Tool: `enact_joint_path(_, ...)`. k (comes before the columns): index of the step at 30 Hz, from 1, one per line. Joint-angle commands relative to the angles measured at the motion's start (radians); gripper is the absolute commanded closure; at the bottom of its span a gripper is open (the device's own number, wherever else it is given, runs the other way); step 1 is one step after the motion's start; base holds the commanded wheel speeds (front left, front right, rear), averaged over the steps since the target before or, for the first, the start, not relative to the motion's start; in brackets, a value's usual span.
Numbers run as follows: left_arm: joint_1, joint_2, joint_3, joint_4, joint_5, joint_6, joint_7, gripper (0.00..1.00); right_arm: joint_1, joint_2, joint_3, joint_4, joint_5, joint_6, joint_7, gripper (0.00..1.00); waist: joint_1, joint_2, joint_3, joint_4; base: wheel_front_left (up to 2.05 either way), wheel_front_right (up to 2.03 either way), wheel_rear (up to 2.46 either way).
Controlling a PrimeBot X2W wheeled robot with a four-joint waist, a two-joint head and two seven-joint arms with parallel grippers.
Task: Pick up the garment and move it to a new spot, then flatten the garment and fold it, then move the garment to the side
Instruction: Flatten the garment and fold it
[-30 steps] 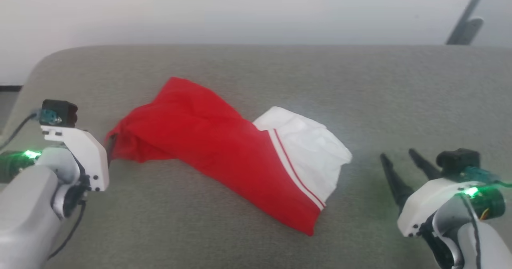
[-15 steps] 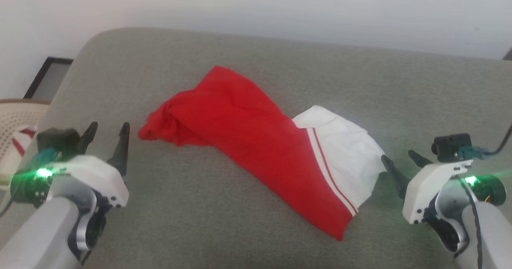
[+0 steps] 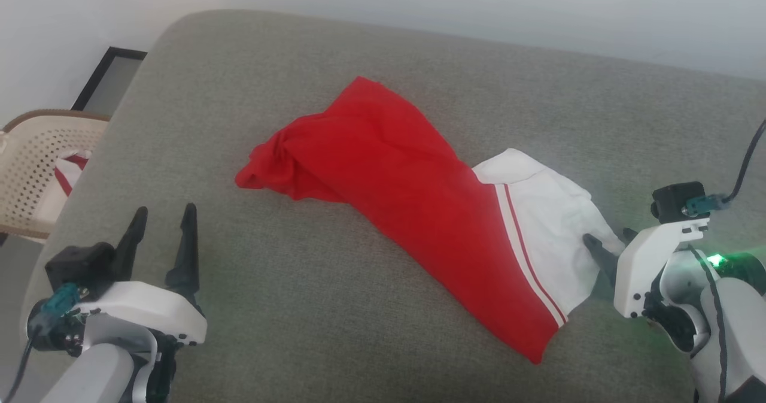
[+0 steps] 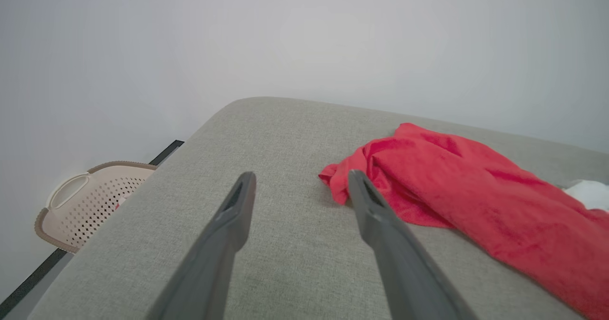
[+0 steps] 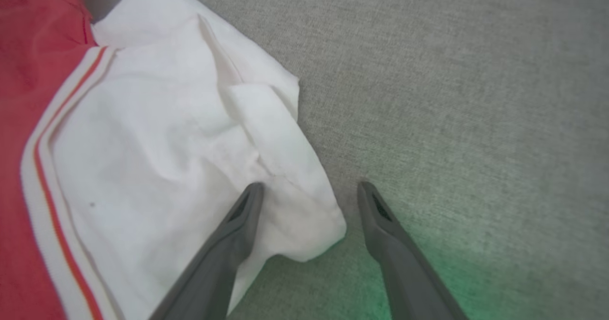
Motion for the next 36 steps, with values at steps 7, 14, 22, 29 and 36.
enact_joint_path(7,0.064,-0.051,0.089,-0.044,0.054,-0.020,-0.005,0.00,-0.023,-0.010,0.018,0.046,0.004,-0.001,-0.012,1.00,0.0000,0.0000,0.003,0.011,0.00,0.00,0.00)
enact_joint_path(14,0.103,-0.078,0.140,-0.039,0.091,-0.049,-0.005,0.00,-0.018,-0.018,0.027,-0.004,0.014,-0.001,-0.012,1.00,0.0000,0.0000,-0.010,0.000,0.00,0.00,0.00)
enact_joint_path(22,0.127,-0.084,0.172,-0.032,0.104,-0.066,-0.005,0.00,0.039,-0.013,0.034,-0.204,0.019,-0.001,0.027,1.00,0.0000,0.0000,-0.030,-0.018,0.00,0.00,0.00)
enact_joint_path(29,0.141,-0.077,0.184,-0.031,0.114,-0.070,-0.006,0.00,0.107,0.053,0.108,-0.430,0.050,-0.001,0.081,1.00,0.0000,0.0000,-0.053,-0.026,0.00,0.00,0.00)
enact_joint_path(36,0.150,-0.075,0.174,-0.021,0.116,-0.075,-0.003,0.00,0.116,0.130,0.230,-0.499,0.070,-0.001,0.111,1.00,0.0000,0.0000,-0.084,-0.013,0.00,0.00,0.00)
